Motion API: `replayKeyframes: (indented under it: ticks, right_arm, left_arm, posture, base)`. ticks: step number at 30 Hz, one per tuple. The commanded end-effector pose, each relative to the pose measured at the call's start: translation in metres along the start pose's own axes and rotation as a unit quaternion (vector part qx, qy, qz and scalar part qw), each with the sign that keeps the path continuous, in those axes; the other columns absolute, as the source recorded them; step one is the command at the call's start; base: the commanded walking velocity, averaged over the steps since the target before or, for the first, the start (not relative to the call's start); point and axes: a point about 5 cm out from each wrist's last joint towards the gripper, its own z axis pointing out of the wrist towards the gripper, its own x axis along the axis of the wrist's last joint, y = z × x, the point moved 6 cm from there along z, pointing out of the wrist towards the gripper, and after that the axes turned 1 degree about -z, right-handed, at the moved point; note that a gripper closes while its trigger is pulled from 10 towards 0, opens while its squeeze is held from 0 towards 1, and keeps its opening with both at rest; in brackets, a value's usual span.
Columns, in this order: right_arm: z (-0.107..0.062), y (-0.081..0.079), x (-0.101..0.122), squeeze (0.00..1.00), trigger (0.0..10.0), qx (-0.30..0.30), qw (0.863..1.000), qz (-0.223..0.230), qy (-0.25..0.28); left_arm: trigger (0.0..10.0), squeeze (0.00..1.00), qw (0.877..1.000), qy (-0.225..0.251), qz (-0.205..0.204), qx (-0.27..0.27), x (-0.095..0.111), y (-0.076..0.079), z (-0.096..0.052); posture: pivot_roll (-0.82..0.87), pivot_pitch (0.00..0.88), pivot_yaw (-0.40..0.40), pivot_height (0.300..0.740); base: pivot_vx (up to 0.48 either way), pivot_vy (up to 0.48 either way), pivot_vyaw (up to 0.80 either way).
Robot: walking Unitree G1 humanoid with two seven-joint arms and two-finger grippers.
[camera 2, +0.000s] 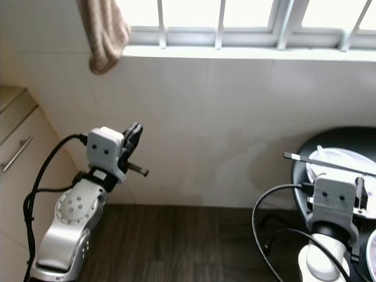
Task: Kitchen organization
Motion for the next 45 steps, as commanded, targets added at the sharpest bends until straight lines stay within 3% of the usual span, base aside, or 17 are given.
replayKeyframes:
  ticks: [1, 14, 31, 36, 38, 39, 40, 43, 45]
  right_arm:
    - [-0.002, 0.004, 0.002, 0.0, 10.0, -0.011, 1.0, 0.001, 0.0]
    - [-0.002, -0.003, 0.005, 0.0, 10.0, 0.002, 1.0, 0.005, 0.009]
    - [0.002, -0.004, -0.014, 0.0, 10.0, -0.003, 0.998, 0.039, -0.04]
    - [0.0, 0.003, -0.028, 0.0, 10.0, -0.022, 0.993, 0.082, -0.078]
    - [0.0, 0.009, -0.034, 0.0, 10.0, -0.043, 0.986, 0.132, -0.095]
    - [-0.001, 0.011, -0.038, 0.0, 10.0, -0.055, 0.974, 0.189, -0.109]
    - [-0.001, 0.011, -0.038, 0.0, 10.0, -0.055, 0.974, 0.189, -0.109]
    - [-0.003, 0.02, -0.055, 0.0, 10.0, -0.083, 0.945, 0.283, -0.142]
    - [-0.003, 0.022, -0.057, 0.0, 10.0, -0.086, 0.942, 0.29, -0.145]
  left_arm:
    - [10.0, 0.0, 1.0, 0.001, 0.003, -0.004, 0.001, -0.001, 0.002]
    - [10.0, 0.0, 1.0, -0.001, 0.007, -0.015, 0.0, 0.003, 0.003]
    - [10.0, 0.0, 1.0, 0.0, 0.005, -0.006, 0.0, 0.0, 0.001]
    - [10.0, 0.0, 1.0, 0.001, 0.002, -0.005, 0.0, 0.0, 0.001]
    - [10.0, 0.0, 1.0, 0.001, 0.001, -0.005, 0.0, 0.0, 0.001]
    - [10.0, 0.0, 1.0, 0.0, 0.001, -0.006, -0.001, 0.001, 0.001]
    - [10.0, 0.0, 1.0, 0.0, 0.001, -0.006, -0.001, 0.001, 0.001]
    - [10.0, 0.0, 1.0, -0.003, 0.001, -0.005, -0.002, 0.001, 0.001]
    - [10.0, 0.0, 1.0, -0.003, 0.001, -0.004, -0.002, 0.001, 0.001]
  posture:
    - [0.02, 0.0, 0.0, 0.74]
    - [0.02, 0.0, 0.007, 0.74]
    - [0.03, 0.0, -0.008, 0.74]
    - [0.03, 0.0, -0.009, 0.74]
    - [0.02, 0.0, -0.01, 0.74]
    - [0.02, 0.0, -0.01, 0.74]
    - [0.02, 0.0, -0.01, 0.74]
    - [0.02, 0.0, -0.011, 0.74]
    - [0.02, 0.0, -0.011, 0.74]
  base:
    - [0.0, 0.0, -0.76]
    - [0.0, 0.0, -0.53]
    - [0.0, -0.407, 0.0]
    - [0.0, 0.0, 0.0]
    - [0.0, 0.0, 0.0]
    - [0.0, 0.0, 0.0]
    - [0.0, 0.0, 0.0]
    - [0.0, 0.0, 0.0]
    - [0.0, 0.0, 0.0]
